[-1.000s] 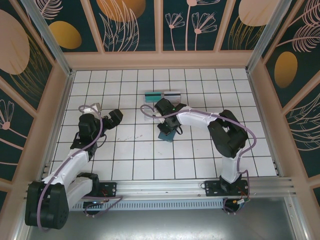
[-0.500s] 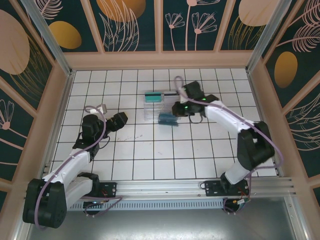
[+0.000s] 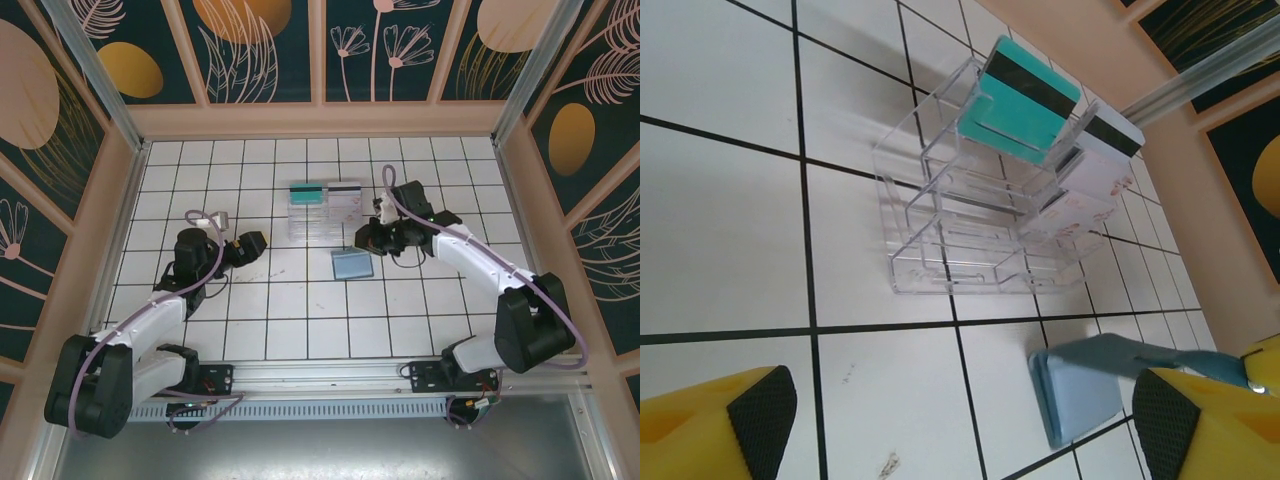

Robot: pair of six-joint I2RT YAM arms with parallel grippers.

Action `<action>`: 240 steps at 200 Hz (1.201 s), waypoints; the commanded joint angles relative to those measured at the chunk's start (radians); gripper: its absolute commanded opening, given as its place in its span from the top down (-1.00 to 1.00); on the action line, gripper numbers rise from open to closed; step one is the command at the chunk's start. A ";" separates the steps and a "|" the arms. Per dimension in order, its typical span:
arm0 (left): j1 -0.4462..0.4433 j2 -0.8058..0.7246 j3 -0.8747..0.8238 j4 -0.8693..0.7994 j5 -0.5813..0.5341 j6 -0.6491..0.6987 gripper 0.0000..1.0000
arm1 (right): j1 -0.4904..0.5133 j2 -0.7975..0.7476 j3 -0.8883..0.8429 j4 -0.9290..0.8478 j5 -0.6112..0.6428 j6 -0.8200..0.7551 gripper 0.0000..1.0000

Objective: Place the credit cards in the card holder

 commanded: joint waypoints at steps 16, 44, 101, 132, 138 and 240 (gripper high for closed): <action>-0.015 0.023 0.024 0.076 0.082 0.028 -0.70 | 0.081 -0.053 0.046 -0.073 -0.030 0.113 0.77; -0.023 0.031 -0.003 0.119 0.114 0.040 -0.71 | 0.101 -0.072 -0.029 -0.001 -0.060 0.214 0.77; -0.031 0.029 0.010 0.073 0.235 0.132 -0.53 | 0.059 0.088 -0.016 0.132 -0.029 0.219 0.74; -0.039 0.028 -0.027 0.128 0.263 0.133 -0.53 | 0.058 0.138 0.035 0.111 -0.021 0.179 0.72; -0.046 0.037 -0.016 0.118 0.258 0.148 -0.51 | 0.056 0.147 0.048 0.096 -0.014 0.165 0.72; -0.284 0.464 0.392 -0.114 0.141 0.432 -0.25 | 0.029 0.279 0.238 -0.125 -0.114 -0.091 0.67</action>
